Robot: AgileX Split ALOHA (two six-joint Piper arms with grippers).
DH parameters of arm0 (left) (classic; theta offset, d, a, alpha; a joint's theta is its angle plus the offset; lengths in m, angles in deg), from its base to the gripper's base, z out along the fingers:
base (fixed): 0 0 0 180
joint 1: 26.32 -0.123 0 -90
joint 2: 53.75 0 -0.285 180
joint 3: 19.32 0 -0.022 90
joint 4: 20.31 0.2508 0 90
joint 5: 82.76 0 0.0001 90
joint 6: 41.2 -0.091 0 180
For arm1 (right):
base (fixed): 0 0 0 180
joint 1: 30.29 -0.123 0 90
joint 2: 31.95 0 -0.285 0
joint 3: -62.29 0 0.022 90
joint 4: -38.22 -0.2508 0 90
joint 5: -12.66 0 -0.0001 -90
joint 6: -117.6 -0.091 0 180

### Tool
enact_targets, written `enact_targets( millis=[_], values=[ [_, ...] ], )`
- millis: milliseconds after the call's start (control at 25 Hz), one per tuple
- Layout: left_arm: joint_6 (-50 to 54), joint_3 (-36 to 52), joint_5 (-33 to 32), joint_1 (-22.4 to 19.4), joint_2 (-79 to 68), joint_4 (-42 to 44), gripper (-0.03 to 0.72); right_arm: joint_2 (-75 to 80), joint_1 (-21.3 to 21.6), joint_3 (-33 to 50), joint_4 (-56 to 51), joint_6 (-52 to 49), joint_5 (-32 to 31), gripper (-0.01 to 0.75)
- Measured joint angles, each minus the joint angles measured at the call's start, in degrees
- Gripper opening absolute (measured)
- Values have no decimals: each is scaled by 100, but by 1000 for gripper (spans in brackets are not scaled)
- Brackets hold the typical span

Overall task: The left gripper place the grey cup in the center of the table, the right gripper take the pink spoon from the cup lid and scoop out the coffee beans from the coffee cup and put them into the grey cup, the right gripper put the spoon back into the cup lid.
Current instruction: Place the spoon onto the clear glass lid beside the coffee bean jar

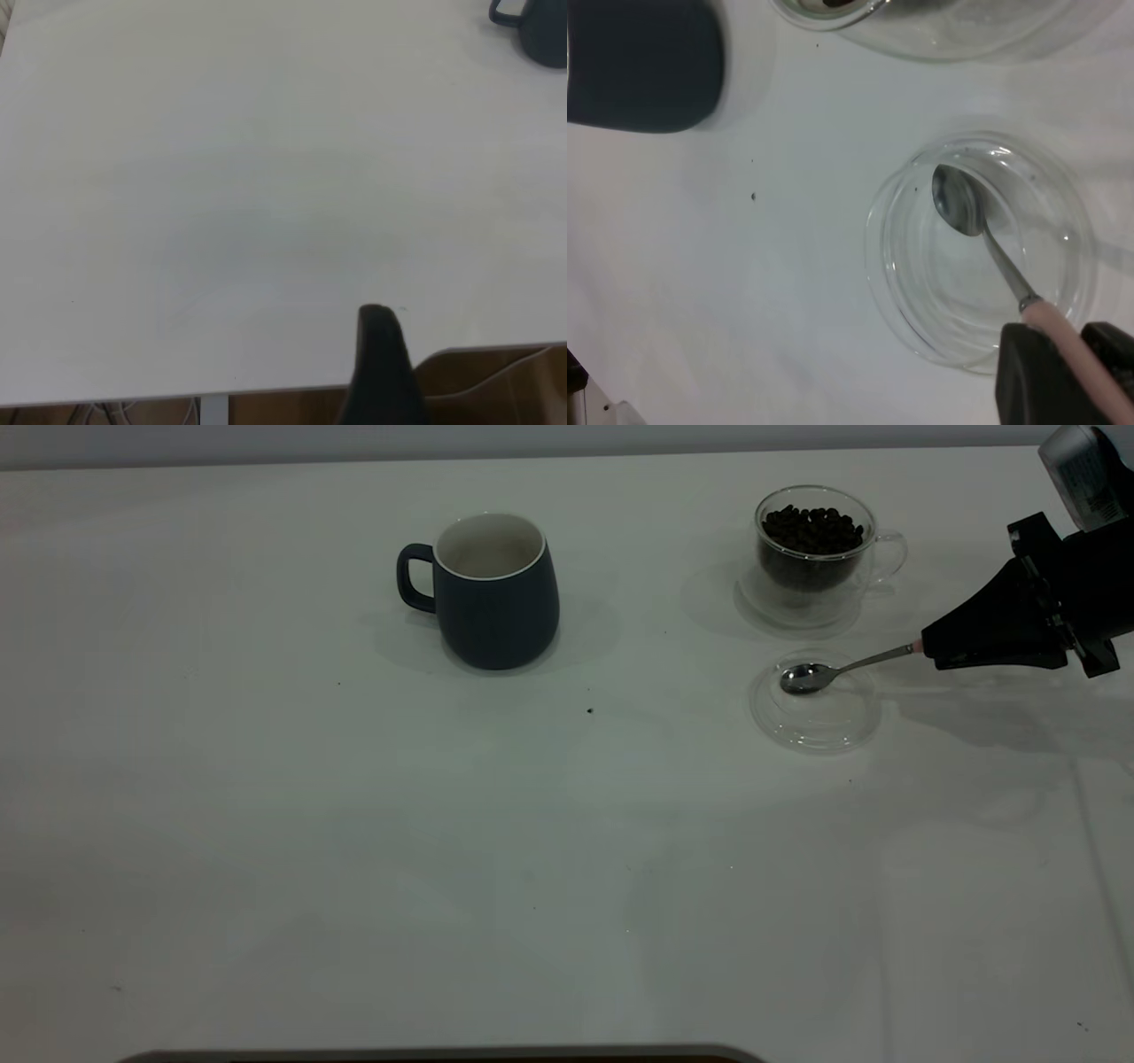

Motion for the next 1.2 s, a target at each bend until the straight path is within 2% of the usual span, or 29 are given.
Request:
enact_targets(
  millis=[120, 440, 720, 1040, 1200],
  values=[
    [-4, 0, 0, 0, 0, 0, 586, 0, 0, 0, 63, 13, 37, 151],
    [-4, 0, 0, 0, 0, 0, 586, 22, -59, 0, 403, 17, 183, 324],
    [-4, 0, 0, 0, 0, 0, 586, 22, -133, 0, 430, -6, 442, 361],
    [-4, 0, 0, 0, 0, 0, 586, 35, -156, 0, 385, -1, 671, 542],
    [2, 0, 0, 0, 0, 0, 586, 41, -160, 0, 191, 202, 830, 582]
  ],
)
